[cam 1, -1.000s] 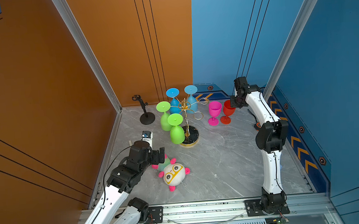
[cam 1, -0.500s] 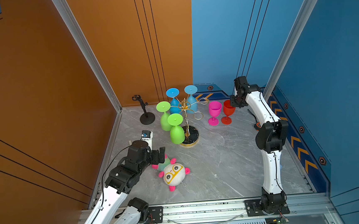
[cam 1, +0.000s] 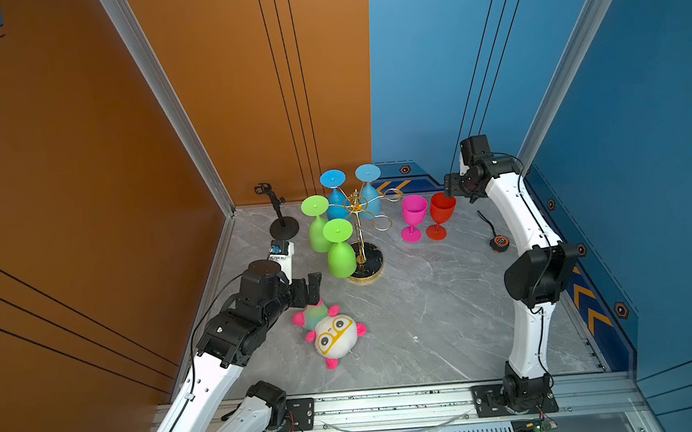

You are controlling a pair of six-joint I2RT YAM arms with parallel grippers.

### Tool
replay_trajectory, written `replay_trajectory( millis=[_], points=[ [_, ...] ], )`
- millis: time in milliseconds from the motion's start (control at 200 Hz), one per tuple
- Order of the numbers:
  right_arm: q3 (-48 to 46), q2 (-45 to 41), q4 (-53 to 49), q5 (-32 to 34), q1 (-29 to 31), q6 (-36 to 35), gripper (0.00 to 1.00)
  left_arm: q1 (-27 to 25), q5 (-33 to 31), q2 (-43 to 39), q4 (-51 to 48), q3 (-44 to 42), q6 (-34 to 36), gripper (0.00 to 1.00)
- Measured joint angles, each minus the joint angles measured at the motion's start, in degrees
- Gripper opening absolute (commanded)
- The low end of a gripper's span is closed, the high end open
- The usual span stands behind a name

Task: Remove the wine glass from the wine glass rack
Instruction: 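Open the right gripper and draw it back while the left gripper reaches toward the rack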

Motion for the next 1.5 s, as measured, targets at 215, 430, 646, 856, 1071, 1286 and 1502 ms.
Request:
replay_trajectory(
  millis=[215,430,646,856,1071,1286,1502],
  points=[
    [-13.09,-14.23,2.99,-3.63,3.17,0.26,0.88,0.55,3.04,0.74,-0.46,3.13,-1.46,1.00],
    [-33.03,-25.68,10.23,-13.40,3.65,2.25,0.84,2.03,7.37,1.88,-0.44,7.32,-4.22,0.98],
    [-44.57,-35.08,16.28,-22.77,6.29,3.54,0.78,2.47,10.64,5.20,-0.48,9.94,-9.01,0.94],
    [-52.37,-41.81,20.76,-29.18,7.21,3.78,0.77,3.17,12.66,7.52,-0.31,11.41,-12.87,0.89],
    [-56.41,-44.68,23.63,-32.61,7.28,3.80,0.77,4.33,14.60,8.96,1.16,11.41,-16.79,0.80],
    [-58.99,-46.69,25.16,-33.99,7.30,4.22,0.77,6.25,17.40,11.67,5.01,11.37,-20.92,0.69],
    [-61.55,-47.10,26.88,-34.84,7.32,5.33,0.77,7.08,20.22,14.56,8.90,11.37,-24.63,0.60]
  ],
)
